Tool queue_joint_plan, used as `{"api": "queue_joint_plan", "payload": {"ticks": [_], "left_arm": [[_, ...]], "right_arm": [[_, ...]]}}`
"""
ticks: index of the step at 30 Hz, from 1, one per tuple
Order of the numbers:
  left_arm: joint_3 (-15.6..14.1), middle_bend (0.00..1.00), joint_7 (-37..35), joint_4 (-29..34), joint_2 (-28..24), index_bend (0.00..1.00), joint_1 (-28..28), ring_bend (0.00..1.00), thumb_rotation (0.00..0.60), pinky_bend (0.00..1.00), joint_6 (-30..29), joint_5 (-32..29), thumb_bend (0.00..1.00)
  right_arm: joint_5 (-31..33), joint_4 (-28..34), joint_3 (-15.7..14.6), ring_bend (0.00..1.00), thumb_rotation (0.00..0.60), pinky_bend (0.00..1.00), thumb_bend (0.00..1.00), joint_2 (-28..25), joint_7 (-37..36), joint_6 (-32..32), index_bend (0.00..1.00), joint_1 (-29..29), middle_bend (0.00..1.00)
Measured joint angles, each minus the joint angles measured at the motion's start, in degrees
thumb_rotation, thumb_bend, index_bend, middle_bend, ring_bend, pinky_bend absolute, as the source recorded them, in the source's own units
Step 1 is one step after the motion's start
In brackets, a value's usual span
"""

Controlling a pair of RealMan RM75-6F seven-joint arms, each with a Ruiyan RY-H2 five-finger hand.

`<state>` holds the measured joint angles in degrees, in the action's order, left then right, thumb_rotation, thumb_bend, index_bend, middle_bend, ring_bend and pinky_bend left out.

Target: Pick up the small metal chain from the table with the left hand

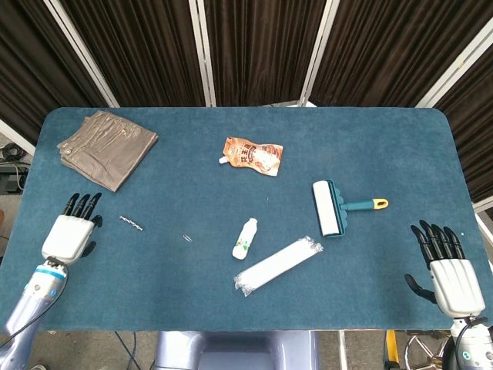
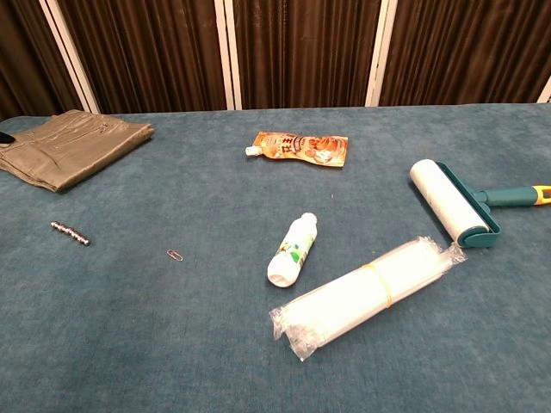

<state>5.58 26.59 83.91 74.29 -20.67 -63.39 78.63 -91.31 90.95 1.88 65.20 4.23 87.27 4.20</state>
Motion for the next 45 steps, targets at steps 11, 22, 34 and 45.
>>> {"api": "queue_joint_plan", "payload": {"ticks": [11,22,34,45], "left_arm": [[0.9,0.0,0.9,-7.5,6.3,0.48,-6.2,0.0,0.6,0.0,6.6,-2.7,0.33],[0.0,0.0,1.2,-10.8,10.6,0.51,-8.3,0.0,0.6,0.0,7.8,-3.3,0.33],[0.3,0.0,2.3,-14.3,15.2,0.52,-10.6,0.0,0.6,0.0,9.2,-5.9,0.35],[-0.1,0.0,3.3,-15.5,16.9,0.52,-11.8,0.0,0.6,0.0,10.0,-7.1,0.38]], "right_arm": [[0.1,-0.1,0.1,0.0,0.6,0.0,0.16,0.0,0.1,-0.1,0.0,0.1,0.0],[0.2,-0.1,0.1,0.0,0.6,0.0,0.16,-0.1,-0.2,-0.2,0.0,0.1,0.0],[0.2,0.0,0.1,0.0,0.6,0.0,0.16,-0.2,-0.4,-0.2,0.01,0.0,0.0],[0.3,0.1,0.1,0.0,0.6,0.0,0.16,-0.2,-0.6,-0.2,0.01,0.1,0.0]]}}
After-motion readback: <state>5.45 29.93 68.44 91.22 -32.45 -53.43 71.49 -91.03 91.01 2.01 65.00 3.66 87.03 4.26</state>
